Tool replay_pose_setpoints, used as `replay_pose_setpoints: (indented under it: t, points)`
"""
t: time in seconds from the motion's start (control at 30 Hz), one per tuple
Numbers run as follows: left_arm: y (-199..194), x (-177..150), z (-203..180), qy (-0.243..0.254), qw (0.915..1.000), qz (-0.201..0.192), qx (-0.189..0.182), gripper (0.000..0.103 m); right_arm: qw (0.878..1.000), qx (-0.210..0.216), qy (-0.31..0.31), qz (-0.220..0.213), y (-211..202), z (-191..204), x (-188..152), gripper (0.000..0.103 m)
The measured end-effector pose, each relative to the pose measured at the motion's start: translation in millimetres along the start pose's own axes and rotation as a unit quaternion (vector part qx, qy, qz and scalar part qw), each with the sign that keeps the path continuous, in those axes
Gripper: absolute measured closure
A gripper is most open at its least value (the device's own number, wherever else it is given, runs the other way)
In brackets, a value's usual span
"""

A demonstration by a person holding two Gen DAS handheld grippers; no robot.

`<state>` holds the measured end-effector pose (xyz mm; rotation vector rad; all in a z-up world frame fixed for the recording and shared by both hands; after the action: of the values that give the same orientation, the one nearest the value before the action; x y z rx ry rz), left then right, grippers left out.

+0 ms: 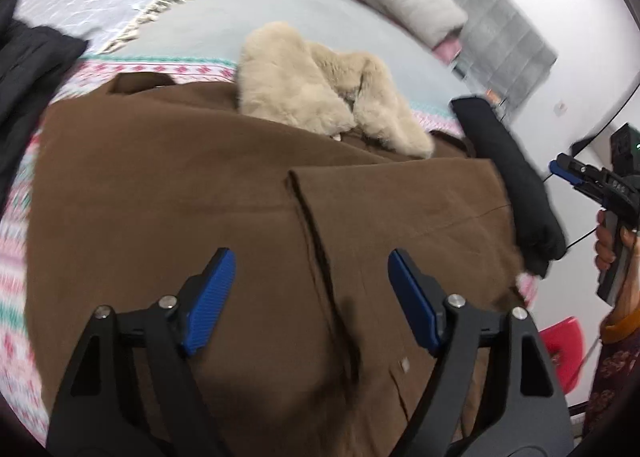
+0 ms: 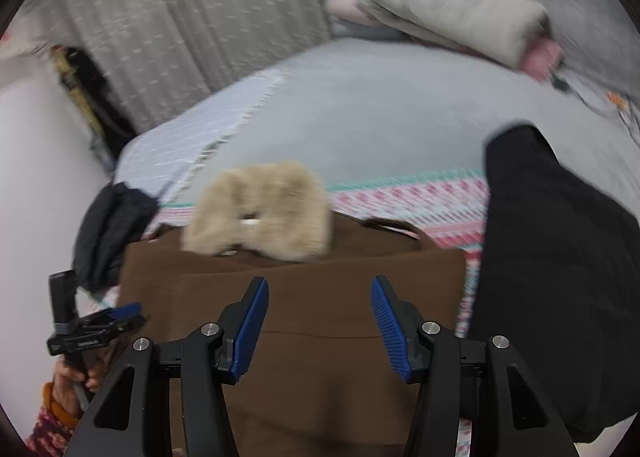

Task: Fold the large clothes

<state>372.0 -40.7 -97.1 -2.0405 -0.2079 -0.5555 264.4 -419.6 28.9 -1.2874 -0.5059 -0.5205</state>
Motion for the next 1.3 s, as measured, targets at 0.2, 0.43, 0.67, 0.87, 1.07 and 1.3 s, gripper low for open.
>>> replay_pose_setpoints:
  t: [0.2, 0.43, 0.67, 0.87, 1.07, 1.3]
  points:
    - [47, 17, -16, 0.023, 0.9979, 0.000, 0.061, 0.080, 0.996, -0.038, 0.068, 0.042, 57, -64, -14, 0.049]
    - [32, 22, -23, 0.046, 0.9886, -0.072, 0.124, 0.096, 0.997, -0.047, 0.048, 0.030, 69, -54, -27, 0.049]
    - [15, 32, -21, 0.053, 0.9814, -0.094, 0.159, 0.095, 0.997, -0.070, -0.025, 0.025, 64, -16, -37, 0.049]
    - [31, -2, -30, 0.135, 0.9843, -0.048, 0.104, 0.078, 0.995, -0.055, -0.070, 0.043, 84, 8, -67, 0.037]
    - [24, -20, -13, 0.100, 0.9906, -0.039, 0.084, 0.059, 0.991, -0.067, -0.114, 0.026, 105, 1, -116, 0.037]
    - [-60, -59, 0, 0.091, 0.9895, -0.031, 0.108, 0.020, 0.994, -0.059, -0.079, 0.055, 22, 3, -132, 0.032]
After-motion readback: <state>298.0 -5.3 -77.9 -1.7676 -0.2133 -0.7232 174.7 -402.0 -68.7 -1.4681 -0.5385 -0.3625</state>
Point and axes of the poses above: each gripper's, at about its wrist camera, not at the fingertips, and y roughly the way its jaws point, z to its left, x to its top, the point moved 3 cm from there along y, roughly the way its jaws point, and after that the axes turned 5 degrees about -y, right-handed, at the moved point
